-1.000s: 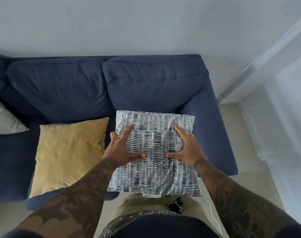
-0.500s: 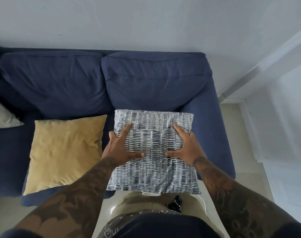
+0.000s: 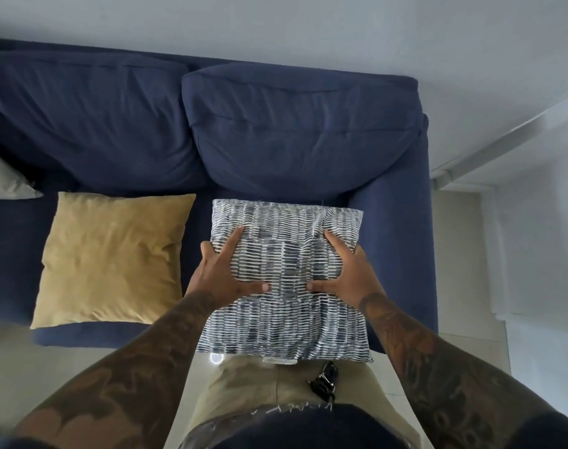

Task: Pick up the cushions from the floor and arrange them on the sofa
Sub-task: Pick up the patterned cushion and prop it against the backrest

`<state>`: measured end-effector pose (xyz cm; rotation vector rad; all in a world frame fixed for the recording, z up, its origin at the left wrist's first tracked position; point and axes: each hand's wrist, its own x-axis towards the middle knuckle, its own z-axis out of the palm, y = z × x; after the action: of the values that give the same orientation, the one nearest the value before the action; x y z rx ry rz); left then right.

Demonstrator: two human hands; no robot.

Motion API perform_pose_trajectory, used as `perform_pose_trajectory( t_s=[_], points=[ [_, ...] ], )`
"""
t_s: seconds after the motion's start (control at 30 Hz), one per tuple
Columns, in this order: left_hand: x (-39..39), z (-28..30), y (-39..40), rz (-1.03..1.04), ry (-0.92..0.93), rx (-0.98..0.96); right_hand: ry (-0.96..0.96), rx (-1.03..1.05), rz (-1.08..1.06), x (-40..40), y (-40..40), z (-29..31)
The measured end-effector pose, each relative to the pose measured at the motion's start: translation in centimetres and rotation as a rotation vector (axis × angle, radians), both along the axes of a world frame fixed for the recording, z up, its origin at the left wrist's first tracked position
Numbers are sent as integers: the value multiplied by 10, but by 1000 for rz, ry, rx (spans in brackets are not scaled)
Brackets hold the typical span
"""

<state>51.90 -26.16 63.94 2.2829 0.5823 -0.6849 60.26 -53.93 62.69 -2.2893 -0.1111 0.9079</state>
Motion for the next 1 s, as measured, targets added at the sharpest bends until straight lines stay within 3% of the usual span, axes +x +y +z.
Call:
perform_pose_trajectory(
  t_s=[0.27,0.53,0.87,1.0],
  points=[
    [20,-56,-6,36,37,-14,66,7,-11,23,-4,-58],
    [29,-159,18,26,107,-53,191,-12,-62,22,15,-156],
    [36,-287,29,101,108,-32,185,-40,-133,36,43,-293],
    [34,-306,24,108,119,-17,180,-55,-151,31,43,-315]
  ],
)
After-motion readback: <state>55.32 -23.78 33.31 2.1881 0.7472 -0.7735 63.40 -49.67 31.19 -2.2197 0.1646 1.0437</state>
